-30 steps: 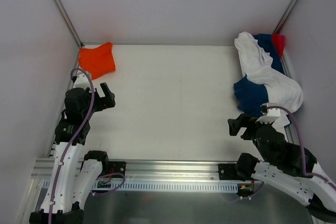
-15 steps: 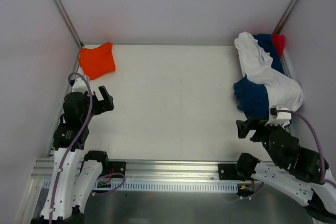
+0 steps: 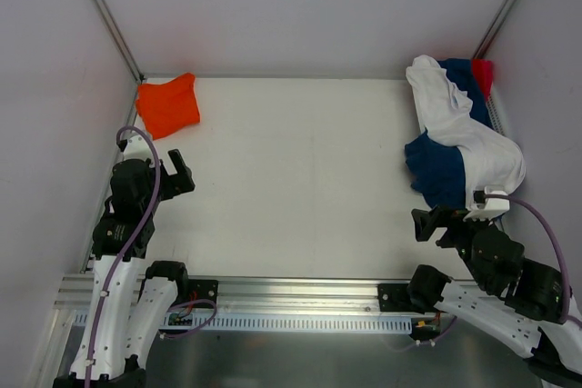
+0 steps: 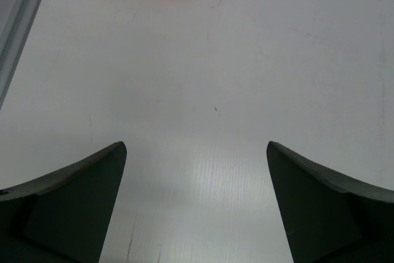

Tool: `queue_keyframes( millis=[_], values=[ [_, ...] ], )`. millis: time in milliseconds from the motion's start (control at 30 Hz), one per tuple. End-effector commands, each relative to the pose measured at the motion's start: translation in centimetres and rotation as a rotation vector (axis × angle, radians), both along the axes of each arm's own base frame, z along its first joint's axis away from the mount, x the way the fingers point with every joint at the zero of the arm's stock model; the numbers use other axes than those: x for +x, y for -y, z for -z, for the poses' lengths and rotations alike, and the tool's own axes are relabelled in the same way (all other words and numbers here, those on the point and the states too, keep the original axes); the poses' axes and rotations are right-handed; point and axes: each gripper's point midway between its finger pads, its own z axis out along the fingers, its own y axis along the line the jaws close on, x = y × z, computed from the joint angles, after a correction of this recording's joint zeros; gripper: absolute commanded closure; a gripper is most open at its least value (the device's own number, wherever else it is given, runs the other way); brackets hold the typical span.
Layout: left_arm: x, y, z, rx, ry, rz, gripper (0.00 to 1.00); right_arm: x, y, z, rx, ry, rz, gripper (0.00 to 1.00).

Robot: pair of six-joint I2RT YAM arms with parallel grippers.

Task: Fold and stack the t-shirts
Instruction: Put the neatly folded tshirt into the corner of the board with the left arm

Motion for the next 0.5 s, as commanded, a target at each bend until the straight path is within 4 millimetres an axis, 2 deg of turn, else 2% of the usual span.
queue_keyframes(
  millis=[0,233,333,467],
  values=[
    [0.12,-0.40,-0.72,0.016,0.012,-0.019,0.01,0.17,0.26,0.28,-0.040,-0.010,0.014,0.00],
    [0.09,-0.25,-1.08,0.008,0.022,-0.014,0.01,0.15,0.47,0.35,-0.035,-0.006,0.022,0.01],
    [-0.08,0.52,-0.97,-0.005,-0.007,0.031,0.01,0.21,0.34,0.42,-0.045,-0.011,0.020,0.00],
    [-0.23,-0.24,-1.48,0.004,0.008,-0.016,0.01,0.26,0.26,0.47,-0.051,-0.015,0.020,0.00]
  ],
)
